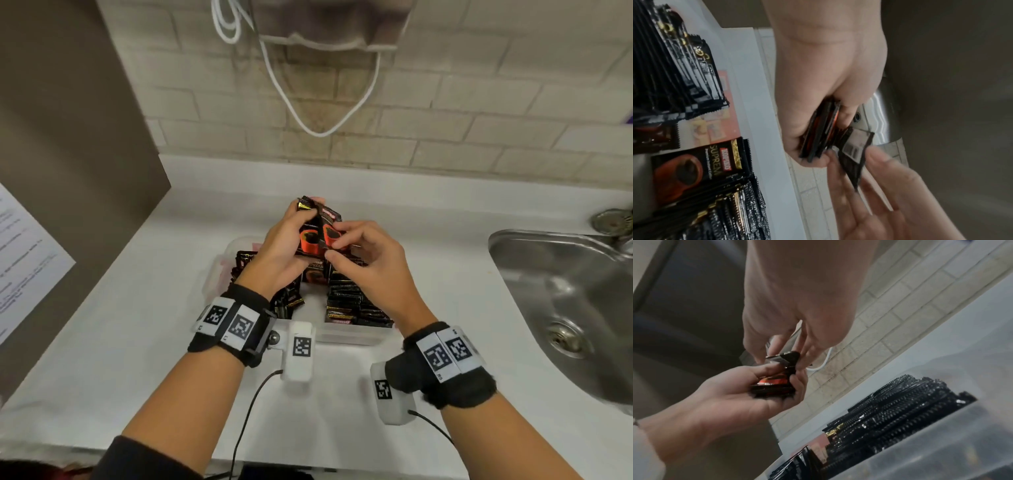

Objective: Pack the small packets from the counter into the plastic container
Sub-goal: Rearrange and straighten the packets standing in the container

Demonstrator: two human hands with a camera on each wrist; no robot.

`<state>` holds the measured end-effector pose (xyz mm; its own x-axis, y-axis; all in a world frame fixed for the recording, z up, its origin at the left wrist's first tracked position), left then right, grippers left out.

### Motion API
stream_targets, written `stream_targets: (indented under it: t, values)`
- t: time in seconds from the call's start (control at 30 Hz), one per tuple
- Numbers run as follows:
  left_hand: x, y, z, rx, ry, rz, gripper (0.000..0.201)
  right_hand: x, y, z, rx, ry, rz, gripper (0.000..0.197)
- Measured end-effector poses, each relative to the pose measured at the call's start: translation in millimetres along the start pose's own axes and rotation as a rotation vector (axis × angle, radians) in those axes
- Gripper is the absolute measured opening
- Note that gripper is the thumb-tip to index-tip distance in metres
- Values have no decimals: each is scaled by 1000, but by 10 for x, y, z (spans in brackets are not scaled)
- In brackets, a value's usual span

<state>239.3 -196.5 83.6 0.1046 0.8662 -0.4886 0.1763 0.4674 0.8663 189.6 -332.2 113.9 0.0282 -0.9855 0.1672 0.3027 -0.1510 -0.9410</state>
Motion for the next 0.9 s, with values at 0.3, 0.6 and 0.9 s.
stream_targets:
  t: [0.3,0.6,0.9]
  values:
    - [123,59,215,-56,-53,392,43,-144,-59,284,15,-13,-287,15]
    - [350,-133,303,16,-107,334,33,-361,223,559,-272,-175,-378,57]
    - [510,-295,299,95,-77,687,33,-417,492,585,-325,-276,-539,42]
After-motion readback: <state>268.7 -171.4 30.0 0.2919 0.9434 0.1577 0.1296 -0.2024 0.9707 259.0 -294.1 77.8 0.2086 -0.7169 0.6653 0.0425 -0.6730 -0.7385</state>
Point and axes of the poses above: each hand's wrist, its own z-axis towards the middle knuckle, its own x-axis out of the back of the hand, y = z × x, the point moved 8 cm from there along z, towards the middle knuckle, and after that the axes turned 5 degrees about -x, right-handed, at the moved point
